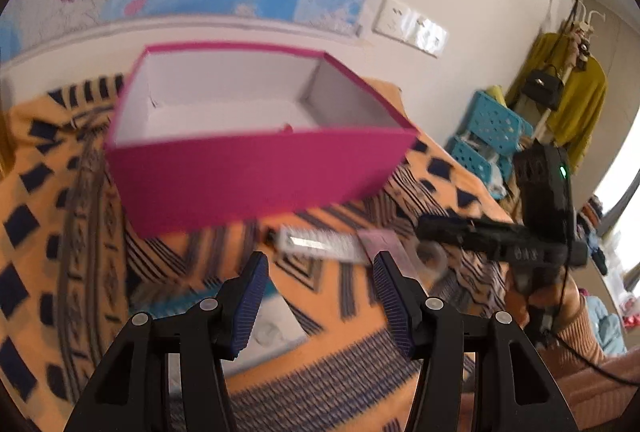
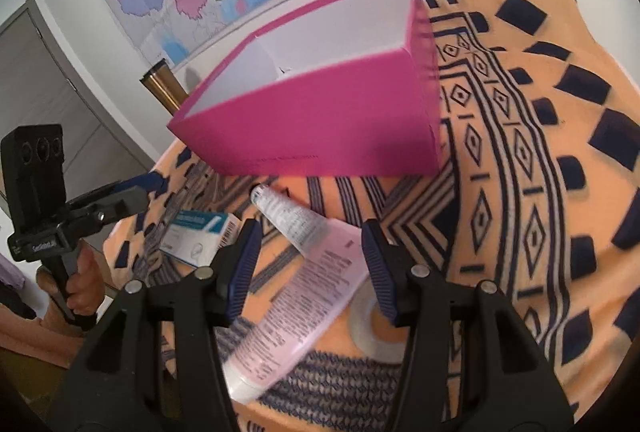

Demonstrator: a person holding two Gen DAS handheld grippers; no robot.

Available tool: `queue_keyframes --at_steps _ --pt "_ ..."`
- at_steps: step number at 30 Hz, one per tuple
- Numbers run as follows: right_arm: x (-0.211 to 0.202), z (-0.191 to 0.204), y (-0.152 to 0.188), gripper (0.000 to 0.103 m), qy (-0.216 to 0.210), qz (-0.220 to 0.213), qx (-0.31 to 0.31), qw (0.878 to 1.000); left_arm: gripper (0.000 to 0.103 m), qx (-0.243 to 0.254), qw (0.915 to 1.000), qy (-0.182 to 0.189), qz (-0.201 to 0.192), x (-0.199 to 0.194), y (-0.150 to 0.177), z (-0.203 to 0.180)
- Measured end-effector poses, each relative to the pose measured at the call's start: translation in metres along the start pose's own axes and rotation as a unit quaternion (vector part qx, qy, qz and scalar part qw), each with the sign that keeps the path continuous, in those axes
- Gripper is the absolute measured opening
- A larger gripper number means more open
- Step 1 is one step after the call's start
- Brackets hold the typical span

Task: Organize rigid objects
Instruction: 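Withdraw both tools from the box and move them to the pink tube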

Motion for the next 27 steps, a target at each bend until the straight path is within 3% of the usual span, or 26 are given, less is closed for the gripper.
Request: queue_keyframes --at_steps 5,15,20,27 --pt "-0.005 -0.010 0.008 0.054 0.013 -0.001 0.019 1.000 0.056 0.011 0.9991 0.029 0.028 0.012 0.015 -0.018" --pt "-0.007 0.000 0.030 0.054 -0.002 0.018 0.022 1.000 0.056 0.038 0.9924 0.087 0.079 0.038 0.032 -0.054" --pt "-0.006 0.006 0.041 0.054 -0.014 0.031 0.021 0.999 0.056 0.050 0.9891 0.098 0.098 0.045 0.038 -0.063" --pt "0.001 0.014 0.051 0.054 -0.036 0.050 0.027 0.998 0.056 0.060 0.9881 0.085 0.113 0.050 0.045 -0.067"
Point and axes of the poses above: each gripper's, at about its wrist camera, not at the fingertips, and x roughly the way its jaws point, z to its left, y to its underside, the point moved 1 cm from there along x, roughly the way its jaws point, and after that the axes turned 1 degree about z, right-handed, at the moved point
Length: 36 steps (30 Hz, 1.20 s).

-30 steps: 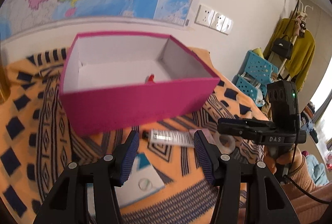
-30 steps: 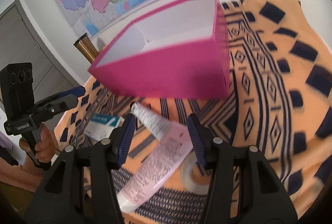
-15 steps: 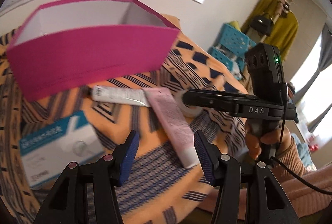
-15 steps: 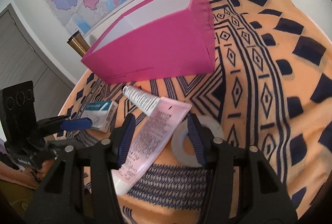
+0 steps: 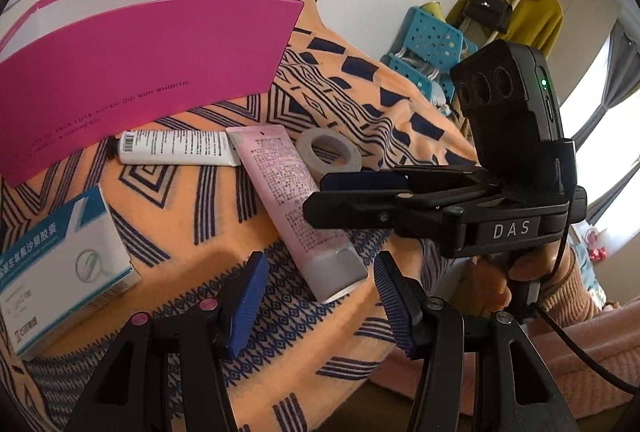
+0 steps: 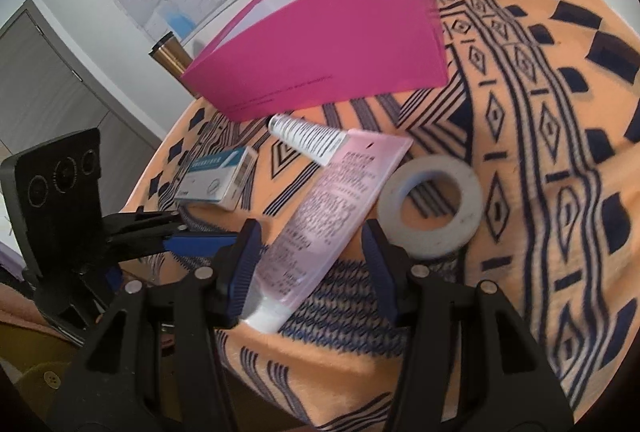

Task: Organize rigid objects
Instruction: 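Withdraw both tools from the box and move them to the pink tube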

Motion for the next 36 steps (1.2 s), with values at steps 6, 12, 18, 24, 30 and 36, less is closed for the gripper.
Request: queue_keyframes --at_steps 6,12,18,24,30,36 --pt "0.010 0.005 0.005 0.055 -0.026 0.016 0.015 0.999 0.056 -0.034 0.9992 -0.021 0.004 -0.007 0.003 0.016" --pt "0.017 0.014 0.002 0.055 -0.051 0.016 0.012 0.999 0.056 -0.065 0.9962 -0.057 -0.008 -0.023 0.008 0.041" --pt "0.033 0.029 -0.001 0.055 -0.078 0.035 -0.002 0.996 0.055 -0.101 0.9898 -0.096 -0.030 -0.039 0.009 0.061" --pt "0.031 0.034 -0.004 0.055 -0.069 0.041 -0.021 0.997 0.055 -0.108 0.9898 -0.083 -0.042 -0.050 0.012 0.066" --pt "0.008 0.017 -0.011 0.055 -0.018 0.025 -0.030 0.999 0.055 -0.100 0.9932 -0.049 -0.035 -0.052 0.023 0.058" --pt "-0.007 -0.003 -0.035 0.055 0.042 -0.015 -0.039 0.998 0.054 -0.104 0.9940 -0.030 -0.014 -0.042 0.032 0.047"
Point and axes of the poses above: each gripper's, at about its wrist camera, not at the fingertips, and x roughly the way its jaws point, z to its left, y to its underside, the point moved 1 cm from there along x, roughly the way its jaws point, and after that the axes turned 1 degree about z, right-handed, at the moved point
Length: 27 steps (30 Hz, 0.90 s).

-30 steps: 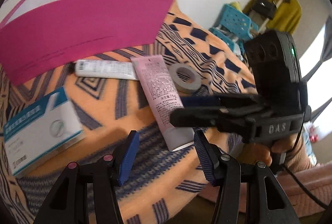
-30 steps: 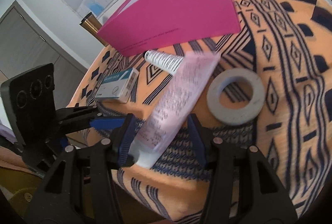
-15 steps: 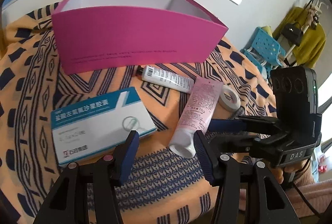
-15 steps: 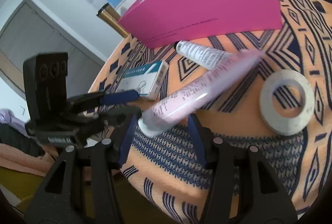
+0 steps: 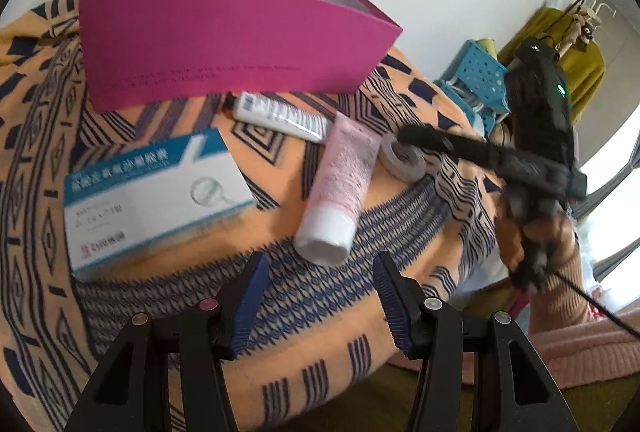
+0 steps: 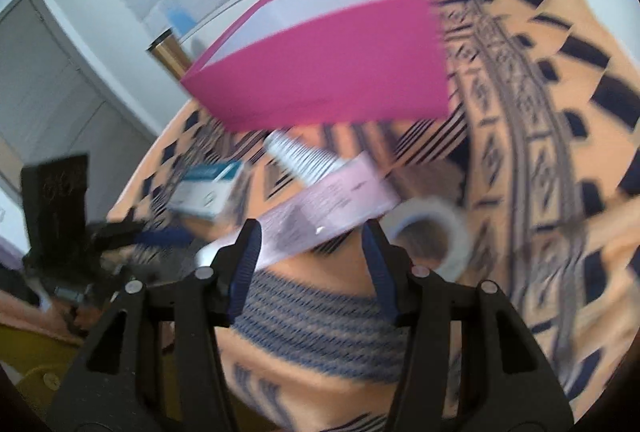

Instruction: Organize rigid objects

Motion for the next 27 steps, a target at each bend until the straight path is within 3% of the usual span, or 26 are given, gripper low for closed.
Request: queue_keyframes --at_steps 2,5,9,15,27 --pt "0.008 -0.003 -0.009 0.055 0.017 0.000 -0.008 1.000 0.053 -0.002 1.0000 0.004 0.004 0.001 0.003 -0.001" --pt "0.023 -0.009 -0.019 0.055 0.021 0.009 -0.016 1.000 0.042 -0.002 1.0000 0.006 0.005 0.001 0.004 -0.004" --pt "0.039 -0.017 -0.027 0.055 0.012 0.024 -0.010 1.000 0.036 -0.002 1.0000 0.010 0.000 -0.001 0.003 -0.007" --pt "0.045 -0.018 -0.022 0.055 -0.008 0.038 -0.005 0.999 0.036 0.000 0.9998 0.017 0.002 0.006 -0.006 -0.010" --pt "0.032 -0.015 -0.015 0.052 -0.017 0.019 0.002 1.000 0.040 -0.017 0.9996 0.024 0.003 0.016 -0.016 -0.004"
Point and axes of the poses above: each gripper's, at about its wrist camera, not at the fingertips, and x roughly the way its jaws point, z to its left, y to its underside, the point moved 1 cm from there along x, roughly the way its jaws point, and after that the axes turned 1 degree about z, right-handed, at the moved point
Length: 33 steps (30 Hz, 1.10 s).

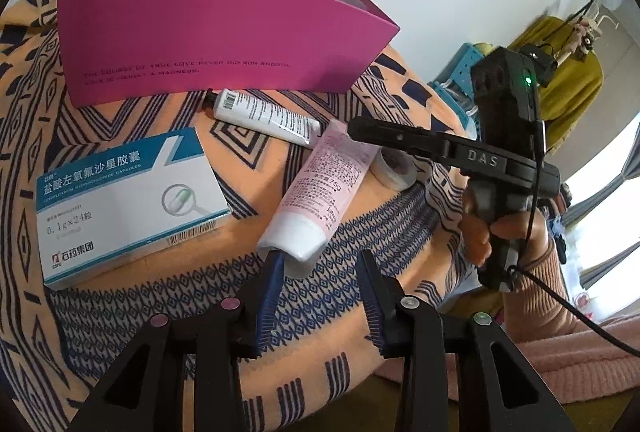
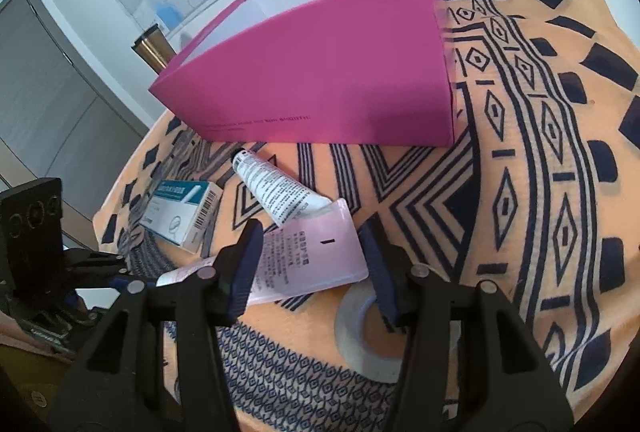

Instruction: Organize rigid objects

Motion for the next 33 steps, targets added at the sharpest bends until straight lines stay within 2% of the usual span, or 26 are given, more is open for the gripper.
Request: queue_keyframes --at_steps 9,15,24,33 --pt "-0.027 0.010 -0.003 0.052 0.003 -0.042 -0.003 0.999 0.040 0.019 0.9995 -0.007 -0.025 -0.012 -0.013 -0.003" --pt "-0.045 0.019 -0.014 0.052 0.006 -0.074 -0.013 0.997 0.040 0.040 0.9974 -0.016 -0.058 -0.032 -0.034 -0.008" --pt "-0.063 0.028 -0.039 0.052 0.009 -0.113 -0.024 0.993 0.040 0.082 0.9892 -0.041 -0.114 -0.061 -0.069 -0.018" --pt "-0.070 0.032 -0.068 0.052 0.018 -0.141 -0.035 0.989 0.040 0.104 0.9819 -0.061 -0.146 -0.070 -0.103 -0.020"
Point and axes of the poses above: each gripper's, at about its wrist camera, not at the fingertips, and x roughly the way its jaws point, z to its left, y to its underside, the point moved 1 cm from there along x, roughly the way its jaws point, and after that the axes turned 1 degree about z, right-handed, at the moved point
